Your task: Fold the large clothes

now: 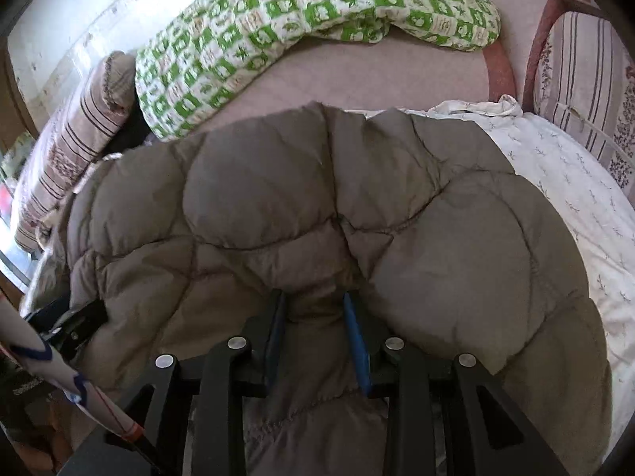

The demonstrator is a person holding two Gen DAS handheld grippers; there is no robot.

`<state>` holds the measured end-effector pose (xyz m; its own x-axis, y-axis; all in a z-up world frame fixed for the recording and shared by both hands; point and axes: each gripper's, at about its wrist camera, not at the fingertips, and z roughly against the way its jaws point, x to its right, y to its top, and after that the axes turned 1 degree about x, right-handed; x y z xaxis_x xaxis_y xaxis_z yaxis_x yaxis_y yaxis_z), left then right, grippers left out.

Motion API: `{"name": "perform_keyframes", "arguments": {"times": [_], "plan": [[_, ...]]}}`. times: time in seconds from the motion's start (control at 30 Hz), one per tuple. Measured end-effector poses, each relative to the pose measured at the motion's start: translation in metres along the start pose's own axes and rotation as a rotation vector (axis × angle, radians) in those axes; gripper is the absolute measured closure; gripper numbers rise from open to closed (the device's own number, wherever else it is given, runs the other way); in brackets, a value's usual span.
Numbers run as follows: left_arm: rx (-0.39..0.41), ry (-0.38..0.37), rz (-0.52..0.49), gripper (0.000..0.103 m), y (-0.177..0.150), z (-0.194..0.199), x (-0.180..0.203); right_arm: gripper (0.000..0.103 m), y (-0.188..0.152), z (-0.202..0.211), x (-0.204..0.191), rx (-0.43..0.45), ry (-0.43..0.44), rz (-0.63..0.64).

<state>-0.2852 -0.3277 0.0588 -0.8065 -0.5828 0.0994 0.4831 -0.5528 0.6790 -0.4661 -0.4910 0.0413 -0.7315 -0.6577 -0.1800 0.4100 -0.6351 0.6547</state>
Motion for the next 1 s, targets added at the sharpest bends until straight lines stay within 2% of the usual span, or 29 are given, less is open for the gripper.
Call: {"name": "perform_keyframes", "arguments": {"times": [0.1,0.27,0.43,0.47,0.53,0.63,0.7,0.8,1.0], "plan": [[0.008,0.015,-0.015,0.006,-0.004,0.0,0.0,0.069,0.0,-0.002,-0.006,0.004,-0.034,0.03],[0.085,0.036,-0.021,0.006,-0.009,0.018,0.004,0.069,-0.003,0.017,-0.002,0.055,-0.018,0.007],[0.152,0.067,-0.064,0.006,-0.018,0.05,0.015,0.058,-0.01,0.061,-0.011,0.129,0.0,0.052],[0.16,0.072,-0.075,0.006,-0.02,0.055,0.018,0.054,-0.013,0.068,-0.014,0.133,0.001,0.068],[0.176,0.067,-0.085,0.006,-0.028,0.065,0.025,0.053,-0.02,0.077,-0.017,0.135,0.021,0.08],[0.153,0.06,-0.084,0.006,-0.04,0.063,0.034,0.053,-0.029,0.075,-0.02,0.1,0.039,0.098],[0.133,0.087,-0.094,0.006,-0.045,0.052,0.038,0.052,-0.035,0.065,-0.02,0.077,0.011,0.109],[0.144,0.118,-0.112,0.005,-0.048,0.044,0.041,0.045,-0.037,0.05,-0.017,0.045,0.0,0.109],[0.165,0.149,-0.136,0.003,-0.053,0.038,0.045,0.04,-0.04,0.04,-0.022,0.039,-0.035,0.155]]}}
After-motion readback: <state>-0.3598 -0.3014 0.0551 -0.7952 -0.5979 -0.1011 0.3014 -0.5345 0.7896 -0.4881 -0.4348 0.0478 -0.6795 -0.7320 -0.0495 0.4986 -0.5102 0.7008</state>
